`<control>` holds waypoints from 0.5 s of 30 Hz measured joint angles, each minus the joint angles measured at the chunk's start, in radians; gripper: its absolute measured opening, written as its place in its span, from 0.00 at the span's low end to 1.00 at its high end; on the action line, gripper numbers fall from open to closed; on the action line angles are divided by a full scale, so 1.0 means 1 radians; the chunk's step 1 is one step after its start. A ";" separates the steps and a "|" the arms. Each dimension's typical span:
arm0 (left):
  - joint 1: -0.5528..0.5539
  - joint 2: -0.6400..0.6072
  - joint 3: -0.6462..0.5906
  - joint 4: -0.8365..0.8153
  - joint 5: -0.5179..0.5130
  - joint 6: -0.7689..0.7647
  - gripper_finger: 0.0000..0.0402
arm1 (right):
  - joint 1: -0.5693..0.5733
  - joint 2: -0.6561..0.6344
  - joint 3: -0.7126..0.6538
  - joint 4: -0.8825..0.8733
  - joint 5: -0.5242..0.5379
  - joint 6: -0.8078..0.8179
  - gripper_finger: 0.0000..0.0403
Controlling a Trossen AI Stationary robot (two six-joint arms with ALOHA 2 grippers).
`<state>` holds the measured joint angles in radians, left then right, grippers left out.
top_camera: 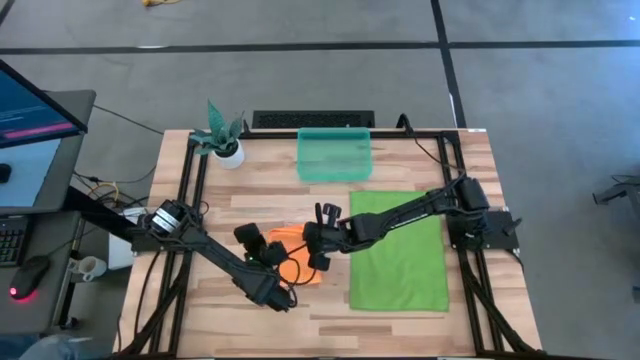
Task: Roll microfiber towels into tight, uniform cylinder then place into a basket
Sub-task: Fold the orange towel
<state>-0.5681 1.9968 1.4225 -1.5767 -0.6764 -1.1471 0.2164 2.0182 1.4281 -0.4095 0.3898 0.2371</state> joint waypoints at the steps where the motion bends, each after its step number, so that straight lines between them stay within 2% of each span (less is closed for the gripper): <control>1: -0.005 -0.002 0.005 -0.003 0.001 -0.010 0.28 | -0.003 0.000 0.000 0.001 -0.007 0.000 0.01; 5: -0.042 -0.037 0.027 0.004 0.019 0.023 0.28 | -0.016 0.000 0.000 0.027 -0.035 0.000 0.01; 12: -0.129 -0.102 0.043 0.041 -0.004 -0.033 0.28 | -0.043 0.000 0.000 0.044 -0.084 -0.001 0.01; 15: -0.156 -0.103 0.042 0.042 -0.018 -0.056 0.28 | -0.044 0.000 0.000 0.049 -0.098 -0.004 0.05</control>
<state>-0.7236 1.8942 1.4647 -1.5343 -0.6947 -1.2033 0.1719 2.0179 1.4281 -0.3608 0.2919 0.2327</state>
